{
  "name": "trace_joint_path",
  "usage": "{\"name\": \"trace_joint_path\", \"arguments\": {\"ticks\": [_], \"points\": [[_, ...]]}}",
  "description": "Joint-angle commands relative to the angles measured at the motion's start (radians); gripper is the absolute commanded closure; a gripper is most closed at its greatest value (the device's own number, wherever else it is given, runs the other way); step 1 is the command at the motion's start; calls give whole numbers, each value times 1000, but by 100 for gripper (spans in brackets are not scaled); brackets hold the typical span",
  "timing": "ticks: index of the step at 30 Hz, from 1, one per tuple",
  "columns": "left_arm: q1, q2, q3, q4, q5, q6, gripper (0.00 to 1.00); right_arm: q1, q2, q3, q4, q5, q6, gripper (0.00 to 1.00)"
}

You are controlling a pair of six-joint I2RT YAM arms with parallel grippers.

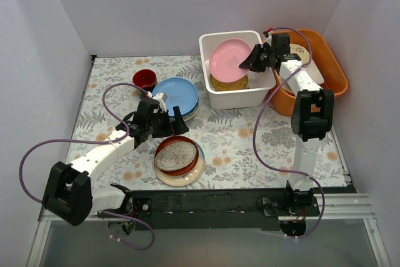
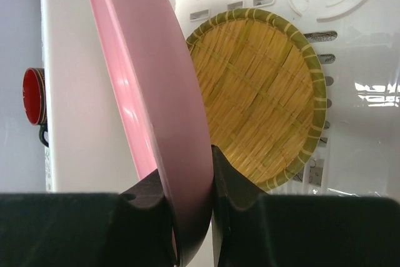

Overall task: Place the plates into the plastic bin on the countertop
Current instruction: Place the plate in the plastic bin.

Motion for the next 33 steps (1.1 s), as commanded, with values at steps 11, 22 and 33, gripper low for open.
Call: {"name": "trace_joint_path", "arguments": {"ticks": [11,22,33], "points": [[4,-2,-13,18,17,4,2,15,88,130,-88,2,-66,99],[4,1,-14,24,35,5,2,18,95,122,-126,10,-95,89],[4,-10,-23,37,41,4,2,21,68,148,-189,51,-123,58]]}}
